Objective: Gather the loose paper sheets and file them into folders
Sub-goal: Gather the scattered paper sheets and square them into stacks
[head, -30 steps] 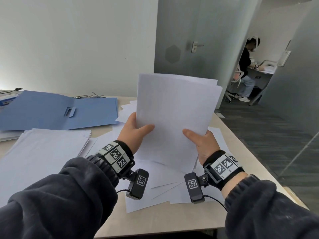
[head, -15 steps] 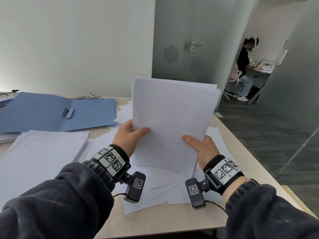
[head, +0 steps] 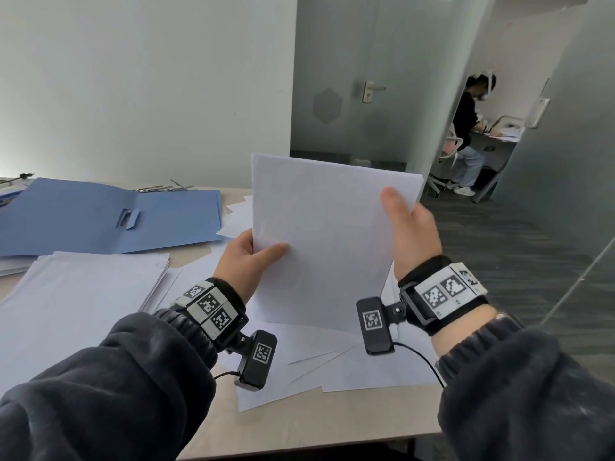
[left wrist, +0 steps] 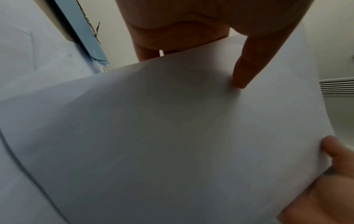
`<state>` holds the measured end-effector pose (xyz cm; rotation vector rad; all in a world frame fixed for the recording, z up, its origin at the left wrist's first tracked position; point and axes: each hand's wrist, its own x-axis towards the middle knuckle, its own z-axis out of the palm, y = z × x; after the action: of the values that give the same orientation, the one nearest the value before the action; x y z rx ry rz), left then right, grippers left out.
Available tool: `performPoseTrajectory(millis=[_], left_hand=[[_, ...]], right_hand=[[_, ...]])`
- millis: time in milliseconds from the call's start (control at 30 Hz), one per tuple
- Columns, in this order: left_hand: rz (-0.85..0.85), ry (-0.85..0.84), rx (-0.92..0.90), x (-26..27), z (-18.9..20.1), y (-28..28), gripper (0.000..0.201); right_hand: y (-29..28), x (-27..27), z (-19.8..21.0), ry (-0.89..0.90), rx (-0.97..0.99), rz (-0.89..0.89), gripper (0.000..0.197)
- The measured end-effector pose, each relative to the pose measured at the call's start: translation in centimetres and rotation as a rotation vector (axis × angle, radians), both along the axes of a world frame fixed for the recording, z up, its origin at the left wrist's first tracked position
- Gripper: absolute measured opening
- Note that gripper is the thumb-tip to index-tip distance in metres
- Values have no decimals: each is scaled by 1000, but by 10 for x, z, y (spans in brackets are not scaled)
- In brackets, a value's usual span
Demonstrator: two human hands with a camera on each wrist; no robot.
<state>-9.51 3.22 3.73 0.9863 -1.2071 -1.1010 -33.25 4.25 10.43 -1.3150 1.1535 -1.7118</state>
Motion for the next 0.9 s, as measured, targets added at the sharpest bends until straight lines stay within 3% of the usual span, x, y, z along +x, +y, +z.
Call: performPoseTrajectory(millis=[133, 300, 367, 467, 567, 700, 900], left_hand=[[1, -7, 4, 0, 0, 1, 44], [-41, 12, 17, 2, 0, 2, 45], [-61, 14, 37, 2, -2, 2, 45], [-70, 7, 79, 3, -8, 1, 43], [-70, -16, 104, 3, -15, 0, 42], [-19, -63, 126, 3, -22, -1, 29], [61, -121, 126, 40, -12, -1, 25]], right_hand=[[-3, 5, 39, 26, -16, -96, 47], [-6, 4, 49, 148, -56, -164, 30], [-7, 3, 44, 146, -45, -184, 33], [0, 0, 24, 19, -31, -66, 42], [4, -9, -9, 142, 13, 24, 11], [-3, -17, -50, 300, 187, 35, 33], [-7, 22, -48, 302, 275, 46, 33]])
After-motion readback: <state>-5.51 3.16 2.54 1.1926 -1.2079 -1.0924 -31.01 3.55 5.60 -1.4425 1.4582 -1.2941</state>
